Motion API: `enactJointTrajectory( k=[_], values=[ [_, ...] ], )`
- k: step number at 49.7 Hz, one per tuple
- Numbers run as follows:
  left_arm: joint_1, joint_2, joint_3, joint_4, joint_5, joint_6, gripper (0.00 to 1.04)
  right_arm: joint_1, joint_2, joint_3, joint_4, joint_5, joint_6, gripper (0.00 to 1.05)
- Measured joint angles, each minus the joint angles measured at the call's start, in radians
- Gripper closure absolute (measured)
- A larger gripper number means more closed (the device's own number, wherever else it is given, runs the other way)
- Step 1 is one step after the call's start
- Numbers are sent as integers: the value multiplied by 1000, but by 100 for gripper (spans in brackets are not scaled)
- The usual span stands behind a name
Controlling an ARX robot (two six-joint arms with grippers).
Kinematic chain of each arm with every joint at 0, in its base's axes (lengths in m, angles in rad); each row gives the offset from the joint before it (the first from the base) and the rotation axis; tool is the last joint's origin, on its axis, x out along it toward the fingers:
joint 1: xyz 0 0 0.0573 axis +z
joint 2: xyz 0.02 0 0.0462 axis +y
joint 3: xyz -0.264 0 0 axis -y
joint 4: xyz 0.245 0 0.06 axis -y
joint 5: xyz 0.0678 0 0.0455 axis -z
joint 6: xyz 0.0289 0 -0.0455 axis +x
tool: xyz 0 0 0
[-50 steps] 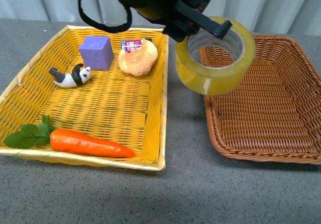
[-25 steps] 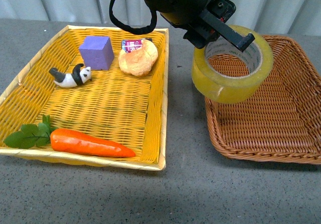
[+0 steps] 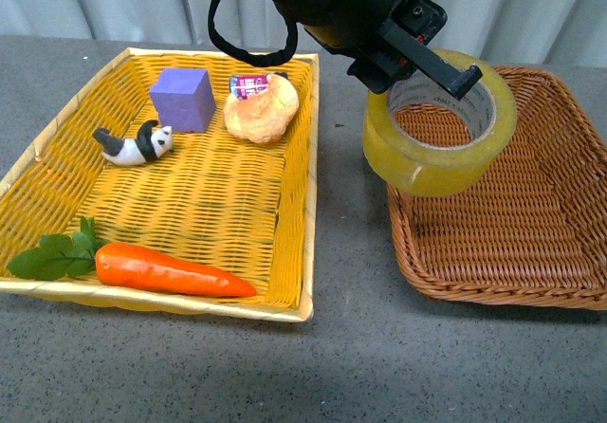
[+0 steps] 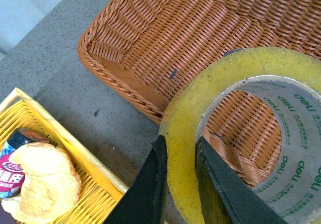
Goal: Move tape to another basket
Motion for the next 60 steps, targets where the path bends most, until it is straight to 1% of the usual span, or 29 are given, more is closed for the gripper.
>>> enactJointTrajectory(
  k=[9, 14, 19, 30, 36, 43, 60],
  values=[
    [0, 1, 0, 0, 0, 0, 91, 9, 304, 126, 134, -17, 7, 9],
    [0, 1, 0, 0, 0, 0, 91, 26, 432, 205, 154, -14, 31, 9],
    [0, 1, 0, 0, 0, 0, 91, 63, 600, 339, 139, -16, 77, 9],
    [0, 1, 0, 0, 0, 0, 91, 116, 756, 479, 83, -5, 120, 9],
    [0, 1, 0, 0, 0, 0, 91, 143, 829, 520, 93, -14, 150, 9],
    [0, 1, 0, 0, 0, 0, 91, 173, 915, 567, 100, 3, 170, 9],
    [0, 1, 0, 0, 0, 0, 91, 204, 1038, 649, 136, 6, 237, 9]
  ],
)
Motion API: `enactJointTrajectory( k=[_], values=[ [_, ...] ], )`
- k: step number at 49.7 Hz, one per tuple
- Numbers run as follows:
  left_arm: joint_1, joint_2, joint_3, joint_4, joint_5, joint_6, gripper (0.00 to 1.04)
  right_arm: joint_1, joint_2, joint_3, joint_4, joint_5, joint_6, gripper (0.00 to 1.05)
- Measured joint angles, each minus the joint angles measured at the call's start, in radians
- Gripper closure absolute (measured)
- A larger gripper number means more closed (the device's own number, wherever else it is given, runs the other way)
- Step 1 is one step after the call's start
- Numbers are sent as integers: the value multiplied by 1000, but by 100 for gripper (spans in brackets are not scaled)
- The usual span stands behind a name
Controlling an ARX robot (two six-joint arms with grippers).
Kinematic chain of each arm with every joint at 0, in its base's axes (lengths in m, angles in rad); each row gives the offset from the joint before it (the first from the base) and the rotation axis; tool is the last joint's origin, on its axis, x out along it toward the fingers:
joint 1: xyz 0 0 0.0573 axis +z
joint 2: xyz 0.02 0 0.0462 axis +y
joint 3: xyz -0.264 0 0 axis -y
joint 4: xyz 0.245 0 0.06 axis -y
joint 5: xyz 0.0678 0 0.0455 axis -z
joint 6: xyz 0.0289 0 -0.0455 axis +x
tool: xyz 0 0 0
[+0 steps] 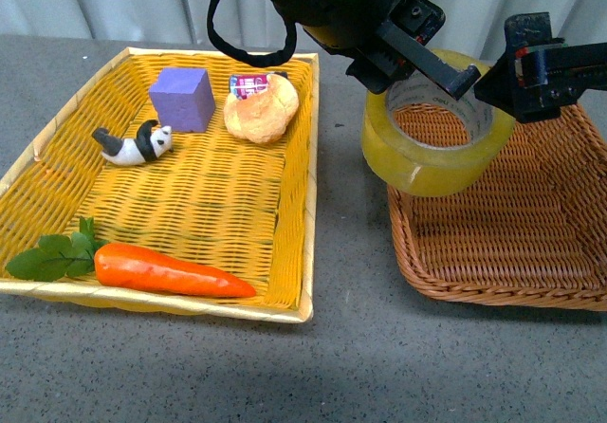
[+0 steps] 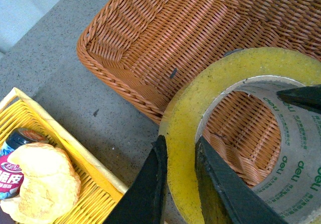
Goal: Move tape to another basket
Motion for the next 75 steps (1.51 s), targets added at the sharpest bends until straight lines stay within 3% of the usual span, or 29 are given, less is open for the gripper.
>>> enactJointTrajectory(
  k=[14, 27, 37, 41, 47, 58, 69, 73, 75],
  values=[
    [0, 0, 0, 0, 0, 0, 91, 14, 48, 28, 3, 11, 23, 9],
    [0, 0, 0, 0, 0, 0, 91, 15, 66, 35, -10, 6, 35, 44],
    [-4, 0, 4, 1, 0, -2, 91, 22, 67, 43, -19, -12, 55, 80],
    [-4, 0, 8, 1, 8, -3, 92, 24, 71, 44, -24, -5, 58, 88],
    [-16, 0, 47, -91, -63, -38, 92, 23, 84, 46, -24, -2, 60, 89],
    [-8, -5, 48, -48, -136, -87, 62, -4, 112, 69, -23, 71, 58, 89],
    [63, -54, -29, 93, -223, -188, 26, -60, 173, 80, -24, 119, 47, 89],
    [95, -87, -93, 175, -269, -242, 8, -74, 204, 85, -23, 126, 41, 89],
    [106, -93, -111, 200, -283, -254, 5, -79, 213, 88, -23, 130, 39, 89]
  ],
)
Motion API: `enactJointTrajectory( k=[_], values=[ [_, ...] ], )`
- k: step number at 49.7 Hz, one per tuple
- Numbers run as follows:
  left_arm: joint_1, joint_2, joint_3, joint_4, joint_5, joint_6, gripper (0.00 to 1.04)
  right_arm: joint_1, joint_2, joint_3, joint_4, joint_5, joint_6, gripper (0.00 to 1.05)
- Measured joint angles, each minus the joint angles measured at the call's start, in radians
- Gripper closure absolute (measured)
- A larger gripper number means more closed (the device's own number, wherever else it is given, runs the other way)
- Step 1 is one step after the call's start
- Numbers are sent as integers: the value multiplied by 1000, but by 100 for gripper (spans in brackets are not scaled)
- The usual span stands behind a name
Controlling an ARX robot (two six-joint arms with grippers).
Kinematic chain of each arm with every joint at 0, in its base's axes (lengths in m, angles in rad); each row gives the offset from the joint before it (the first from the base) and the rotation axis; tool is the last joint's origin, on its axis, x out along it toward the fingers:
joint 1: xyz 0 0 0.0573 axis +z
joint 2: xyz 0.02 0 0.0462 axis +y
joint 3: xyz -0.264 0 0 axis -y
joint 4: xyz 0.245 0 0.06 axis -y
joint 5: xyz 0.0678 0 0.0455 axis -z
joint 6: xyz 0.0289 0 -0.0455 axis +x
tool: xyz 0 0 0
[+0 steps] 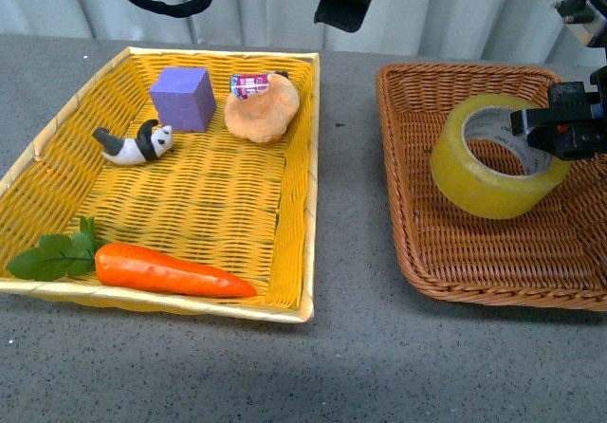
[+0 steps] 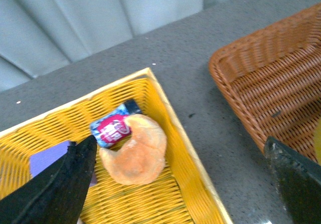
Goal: Move tape to another basket
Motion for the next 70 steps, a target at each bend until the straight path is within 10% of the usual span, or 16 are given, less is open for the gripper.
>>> enactJointTrajectory(
  k=[28, 55, 62, 70],
  values=[
    [102, -47, -175, 220, -201, -94, 7, -41, 94, 14, 10, 46, 5, 89],
    [132, -128, -306, 407, -518, -140, 7, -67, -149, -135, 231, 55, -19, 7],
    [183, -181, -467, 718, -190, -141, 25, -65, -185, -248, 548, 63, -9, 19],
    [221, -288, -646, 847, -48, -141, 48, -65, -206, -451, 1003, 69, 27, 43]
  ],
)
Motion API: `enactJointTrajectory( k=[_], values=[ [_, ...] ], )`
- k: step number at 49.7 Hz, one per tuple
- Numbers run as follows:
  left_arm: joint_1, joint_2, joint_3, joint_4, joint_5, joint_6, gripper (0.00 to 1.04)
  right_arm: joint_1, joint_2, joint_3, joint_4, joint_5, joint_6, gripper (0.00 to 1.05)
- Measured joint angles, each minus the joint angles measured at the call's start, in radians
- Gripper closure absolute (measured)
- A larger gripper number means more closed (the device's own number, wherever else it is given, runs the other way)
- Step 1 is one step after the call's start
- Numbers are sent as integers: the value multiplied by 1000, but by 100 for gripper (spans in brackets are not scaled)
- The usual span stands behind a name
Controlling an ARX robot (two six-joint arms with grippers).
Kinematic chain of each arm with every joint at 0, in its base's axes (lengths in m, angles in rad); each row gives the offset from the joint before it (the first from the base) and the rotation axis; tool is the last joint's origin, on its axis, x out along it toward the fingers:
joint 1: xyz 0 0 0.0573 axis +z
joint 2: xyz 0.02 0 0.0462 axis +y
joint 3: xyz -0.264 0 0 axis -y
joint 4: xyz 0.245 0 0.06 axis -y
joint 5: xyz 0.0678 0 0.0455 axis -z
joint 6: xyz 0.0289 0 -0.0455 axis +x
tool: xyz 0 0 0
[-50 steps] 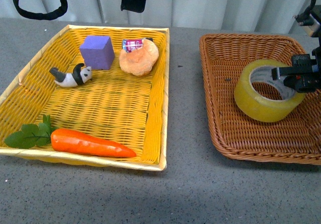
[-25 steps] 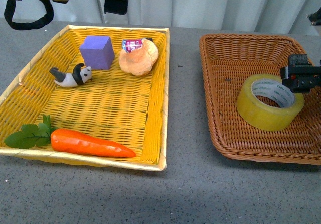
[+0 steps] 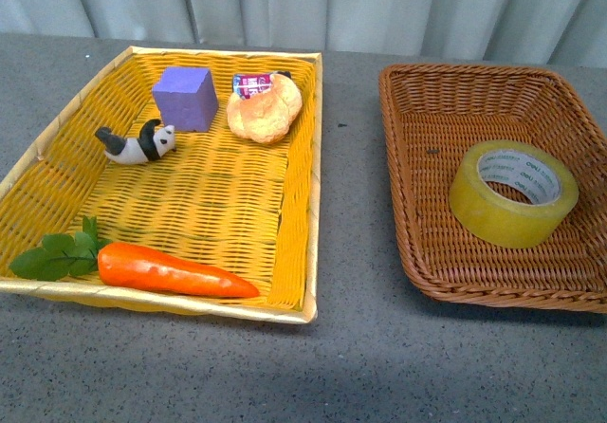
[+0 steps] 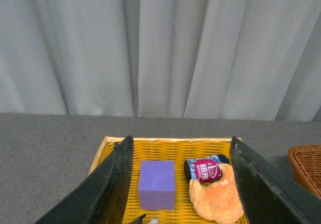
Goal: Move tape to another basket
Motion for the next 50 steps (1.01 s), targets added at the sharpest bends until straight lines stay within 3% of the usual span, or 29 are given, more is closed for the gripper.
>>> enactJointTrajectory(
  k=[4, 14, 16, 19, 32, 37, 50],
  values=[
    [20, -65, -84, 18, 19, 0, 63, 0, -77, -76, 74, 0, 6, 57],
    [56, -195, -238, 29, 58, 0, 95, 0, -215, -210, 72, 1, 8, 89],
    [62, -216, -259, 29, 62, 0, 101, 0, -236, -229, 67, 0, 8, 94],
    [71, -251, -293, 28, 69, -2, 101, 0, -274, -259, 57, 0, 8, 103],
    [101, -364, -431, 56, 101, -2, 101, 0, -461, -368, -19, 0, 12, 104],
    [150, -425, -470, 20, 164, -2, 101, 0, -530, -398, -61, 1, 12, 104],
    [171, -624, -530, -109, 169, -2, 101, 0, -726, -457, -195, -1, 13, 104]
  ],
)
